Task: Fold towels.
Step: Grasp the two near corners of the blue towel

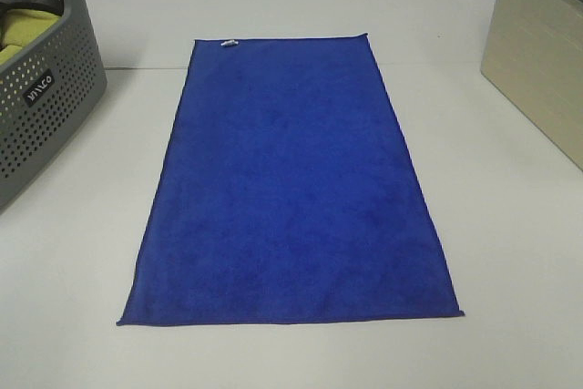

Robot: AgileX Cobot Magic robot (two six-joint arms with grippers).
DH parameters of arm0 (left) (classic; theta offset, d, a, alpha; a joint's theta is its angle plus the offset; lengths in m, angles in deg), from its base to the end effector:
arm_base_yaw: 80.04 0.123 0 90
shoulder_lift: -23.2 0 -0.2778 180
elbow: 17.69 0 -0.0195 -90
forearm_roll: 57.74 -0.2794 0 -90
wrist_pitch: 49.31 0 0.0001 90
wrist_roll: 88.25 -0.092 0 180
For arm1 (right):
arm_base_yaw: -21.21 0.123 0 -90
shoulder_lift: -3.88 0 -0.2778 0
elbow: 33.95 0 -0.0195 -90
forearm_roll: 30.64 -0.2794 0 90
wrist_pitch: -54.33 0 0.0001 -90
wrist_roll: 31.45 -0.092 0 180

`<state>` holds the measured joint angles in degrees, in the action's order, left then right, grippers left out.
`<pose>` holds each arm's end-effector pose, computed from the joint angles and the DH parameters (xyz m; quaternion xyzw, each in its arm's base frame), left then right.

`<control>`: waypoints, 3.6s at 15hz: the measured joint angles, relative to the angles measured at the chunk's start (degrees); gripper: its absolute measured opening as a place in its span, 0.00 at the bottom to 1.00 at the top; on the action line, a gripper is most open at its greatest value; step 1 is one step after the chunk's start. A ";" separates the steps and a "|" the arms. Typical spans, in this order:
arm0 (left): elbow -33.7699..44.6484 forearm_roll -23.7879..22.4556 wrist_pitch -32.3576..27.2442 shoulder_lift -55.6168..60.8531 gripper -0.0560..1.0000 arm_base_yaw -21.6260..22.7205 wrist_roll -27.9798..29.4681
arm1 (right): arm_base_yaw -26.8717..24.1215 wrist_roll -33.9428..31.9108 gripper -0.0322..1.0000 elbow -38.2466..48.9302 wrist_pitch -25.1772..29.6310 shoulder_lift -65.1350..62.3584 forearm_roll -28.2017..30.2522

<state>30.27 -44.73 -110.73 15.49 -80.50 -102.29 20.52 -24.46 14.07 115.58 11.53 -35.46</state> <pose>0.0250 -0.0184 0.2937 0.1126 0.8401 -0.0511 0.5282 0.0263 0.0065 0.2921 -0.0488 0.8501 0.0069 0.5243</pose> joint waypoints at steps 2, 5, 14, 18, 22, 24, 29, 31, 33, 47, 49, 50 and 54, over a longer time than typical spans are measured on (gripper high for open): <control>0.00 0.00 0.00 0.00 0.58 0.00 0.00 | 0.00 0.00 0.79 0.00 0.00 0.00 0.00; 0.00 0.00 0.00 0.00 0.58 0.00 0.00 | 0.00 0.00 0.79 0.00 0.00 0.00 0.00; 0.00 0.00 0.00 0.00 0.58 0.00 -0.17 | 0.00 0.00 0.79 0.00 0.00 0.00 0.00; 0.00 0.00 0.00 0.00 0.58 0.00 -0.17 | 0.00 0.00 0.79 0.00 0.00 0.00 0.00; 0.00 0.00 0.00 0.00 0.58 0.00 -0.17 | 0.00 0.00 0.79 0.00 0.00 0.00 0.00; 0.00 0.00 0.00 0.00 0.58 0.00 -0.17 | 0.00 0.00 0.79 0.00 0.00 0.00 0.00; 0.00 0.00 0.00 0.00 0.58 0.00 -0.17 | 0.00 0.00 0.79 0.00 0.00 0.00 0.00; 0.00 0.00 0.00 0.00 0.58 0.00 -0.17 | 0.00 0.00 0.79 0.00 0.00 0.00 0.00; 0.00 0.00 0.00 0.00 0.58 0.00 -0.17 | 0.00 0.00 0.79 0.00 0.00 0.00 0.00; 0.00 0.00 0.00 0.00 0.58 0.00 -0.17 | 0.00 0.00 0.79 0.00 0.00 0.00 0.00; 0.00 0.00 0.00 0.00 0.58 0.00 -0.17 | 0.00 0.00 0.79 0.00 0.00 0.00 0.00; 0.00 0.00 0.11 0.00 0.58 0.00 0.57 | 0.00 0.00 0.79 0.00 0.00 0.00 0.00; -0.52 1.78 12.95 -0.17 0.58 0.00 8.14 | 0.00 -3.95 0.75 -0.97 -4.07 0.34 0.00</control>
<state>29.75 -42.96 -97.78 15.32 -80.50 -94.15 20.52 -28.42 13.09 111.51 11.87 -35.46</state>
